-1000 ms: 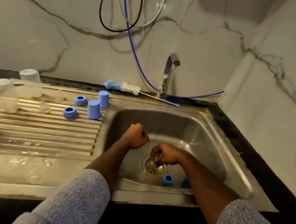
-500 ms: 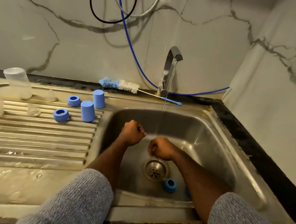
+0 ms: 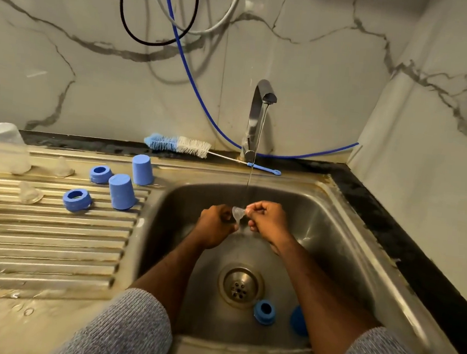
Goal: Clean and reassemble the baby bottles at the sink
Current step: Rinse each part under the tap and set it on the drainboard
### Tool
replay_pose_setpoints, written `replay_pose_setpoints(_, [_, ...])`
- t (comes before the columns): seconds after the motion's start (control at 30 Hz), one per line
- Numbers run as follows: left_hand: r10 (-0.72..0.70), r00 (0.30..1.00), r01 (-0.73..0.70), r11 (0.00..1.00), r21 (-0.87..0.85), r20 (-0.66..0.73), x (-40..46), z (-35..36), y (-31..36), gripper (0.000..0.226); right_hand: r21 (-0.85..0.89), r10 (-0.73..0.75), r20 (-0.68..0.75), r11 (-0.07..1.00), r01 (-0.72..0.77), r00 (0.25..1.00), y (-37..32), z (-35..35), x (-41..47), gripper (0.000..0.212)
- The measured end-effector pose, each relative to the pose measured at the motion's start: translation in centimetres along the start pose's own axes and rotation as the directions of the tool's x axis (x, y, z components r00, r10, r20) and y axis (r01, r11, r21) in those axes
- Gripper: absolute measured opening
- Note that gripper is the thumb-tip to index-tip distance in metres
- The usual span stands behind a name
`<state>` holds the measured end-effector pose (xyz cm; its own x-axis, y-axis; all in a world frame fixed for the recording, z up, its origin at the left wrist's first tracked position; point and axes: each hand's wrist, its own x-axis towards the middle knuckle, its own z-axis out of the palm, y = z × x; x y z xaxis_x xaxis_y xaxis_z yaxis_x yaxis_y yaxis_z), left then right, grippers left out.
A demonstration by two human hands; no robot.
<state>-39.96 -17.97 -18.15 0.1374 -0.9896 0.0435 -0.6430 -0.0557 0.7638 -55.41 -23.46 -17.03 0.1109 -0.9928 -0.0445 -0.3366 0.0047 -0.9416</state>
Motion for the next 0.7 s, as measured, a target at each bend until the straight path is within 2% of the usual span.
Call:
replay_pose_setpoints(0.2, [0.033,0.998,-0.036,0.999,-0.041,-0.054,-0.1,0.2,0.7,0.057,-0.039,-0.063,-0.007,0.997,0.062,0.998,-0.5,0.5,-0.1,0.008])
replay_pose_setpoints(0.4, [0.014,0.998,-0.022,0.992,-0.124,-0.057,-0.6,0.3,1.0,0.026,-0.084,-0.132,0.006,0.988,0.132,0.991,-1.3,1.0,0.2,0.012])
replay_pose_setpoints(0.57, [-0.048,0.997,0.026,0.955,-0.295,-0.065,-0.9,0.3,1.6,0.018,0.074,-0.130,0.014,0.989,0.129,0.991,-1.3,1.2,0.3,0.008])
replay_pose_setpoints(0.7, [-0.048,0.998,0.025,0.914,-0.406,-0.047,-1.2,0.1,2.0,0.016,0.255,-0.034,0.048,0.967,0.020,0.998,-1.2,1.4,0.2,0.007])
